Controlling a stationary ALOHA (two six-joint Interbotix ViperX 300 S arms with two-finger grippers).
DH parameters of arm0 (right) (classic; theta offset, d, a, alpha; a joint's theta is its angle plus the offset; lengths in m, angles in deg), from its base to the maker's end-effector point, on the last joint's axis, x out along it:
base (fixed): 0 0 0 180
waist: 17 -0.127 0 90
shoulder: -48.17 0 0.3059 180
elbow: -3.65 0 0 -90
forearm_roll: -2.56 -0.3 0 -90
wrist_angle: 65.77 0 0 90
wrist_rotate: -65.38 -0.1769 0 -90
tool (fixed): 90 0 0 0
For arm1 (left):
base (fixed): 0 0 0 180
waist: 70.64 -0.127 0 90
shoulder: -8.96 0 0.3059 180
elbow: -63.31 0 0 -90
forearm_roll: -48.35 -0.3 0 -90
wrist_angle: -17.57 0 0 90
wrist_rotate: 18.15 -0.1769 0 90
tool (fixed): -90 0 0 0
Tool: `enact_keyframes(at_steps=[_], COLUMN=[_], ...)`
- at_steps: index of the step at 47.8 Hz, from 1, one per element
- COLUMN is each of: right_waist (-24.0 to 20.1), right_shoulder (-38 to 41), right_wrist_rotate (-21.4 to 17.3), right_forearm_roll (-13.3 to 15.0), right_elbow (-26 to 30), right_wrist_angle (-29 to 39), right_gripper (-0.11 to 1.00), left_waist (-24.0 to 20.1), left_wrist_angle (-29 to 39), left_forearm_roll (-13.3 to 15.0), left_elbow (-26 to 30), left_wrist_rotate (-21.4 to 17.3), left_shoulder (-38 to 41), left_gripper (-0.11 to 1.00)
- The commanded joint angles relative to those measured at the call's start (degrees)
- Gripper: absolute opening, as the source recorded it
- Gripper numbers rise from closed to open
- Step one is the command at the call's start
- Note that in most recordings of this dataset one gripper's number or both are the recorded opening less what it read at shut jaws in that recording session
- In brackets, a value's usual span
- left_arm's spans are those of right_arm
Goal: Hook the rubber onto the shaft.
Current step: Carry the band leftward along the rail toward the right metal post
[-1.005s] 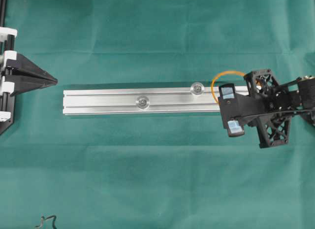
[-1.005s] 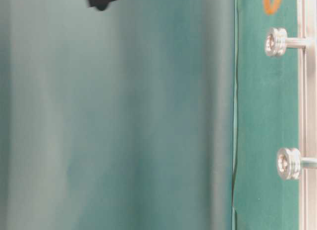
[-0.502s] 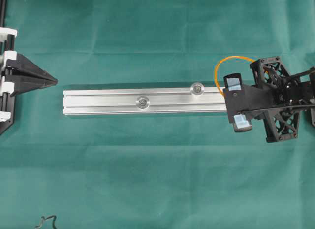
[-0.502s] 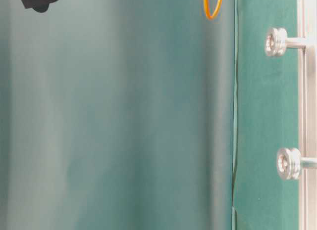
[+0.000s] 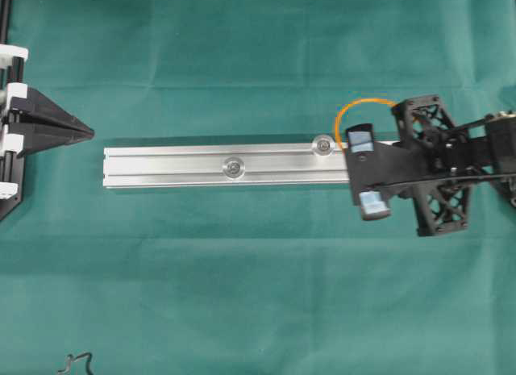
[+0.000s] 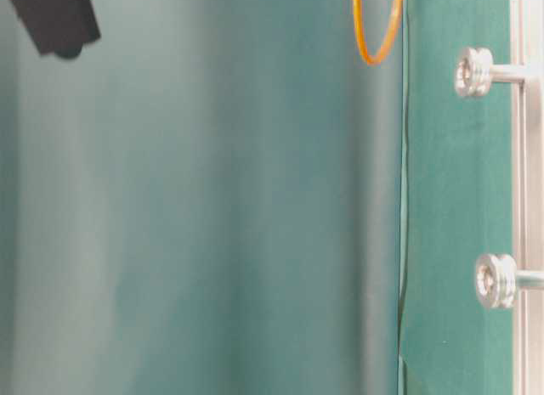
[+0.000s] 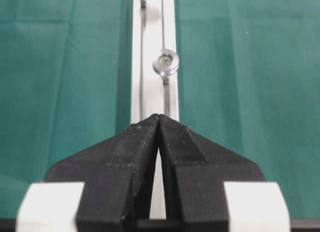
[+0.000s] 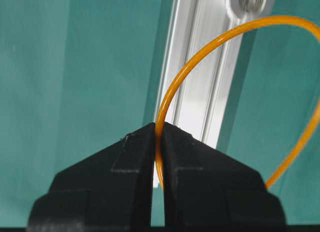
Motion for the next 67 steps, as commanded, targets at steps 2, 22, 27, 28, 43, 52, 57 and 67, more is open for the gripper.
enact_keyframes(at_steps=[2, 22, 27, 28, 43, 52, 57, 67], right_waist=[0.09, 0.18, 0.26, 0.26, 0.35, 0.35, 0.35, 0.26], right_shoulder=[1.49, 9.14, 9.32, 9.32, 9.32, 9.32, 9.58, 10.28], right_wrist_rotate=[0.0, 0.44, 0.44, 0.44, 0.44, 0.35, 0.09, -0.09], right_forearm_roll=[0.18, 0.18, 0.18, 0.18, 0.18, 0.18, 0.18, -0.09], right_elbow=[3.52, 12.22, 12.22, 12.13, 12.13, 11.51, 10.9, 9.23], right_wrist_angle=[-0.97, -1.05, -1.05, -1.05, -1.05, -1.32, -2.29, -5.01], right_gripper=[0.06, 0.06, 0.06, 0.06, 0.06, 0.06, 0.06, 0.06], left_waist=[-0.09, -0.09, -0.18, -0.09, -0.09, -0.18, -0.09, -0.09], left_wrist_angle=[-0.53, -0.7, -0.79, -0.79, -0.79, -0.79, -0.79, -0.79], left_forearm_roll=[-0.18, -0.18, -0.18, -0.18, -0.18, -0.18, -0.18, -0.18], left_elbow=[1.76, 1.85, 1.76, 1.76, 1.76, 1.76, 1.76, 1.76], left_wrist_rotate=[0.0, -0.09, -0.09, -0.09, -0.09, -0.09, -0.09, -0.09], left_shoulder=[0.35, 0.35, 0.35, 0.35, 0.35, 0.35, 0.35, 0.35], left_gripper=[0.0, 0.0, 0.0, 0.0, 0.0, 0.0, 0.0, 0.0])
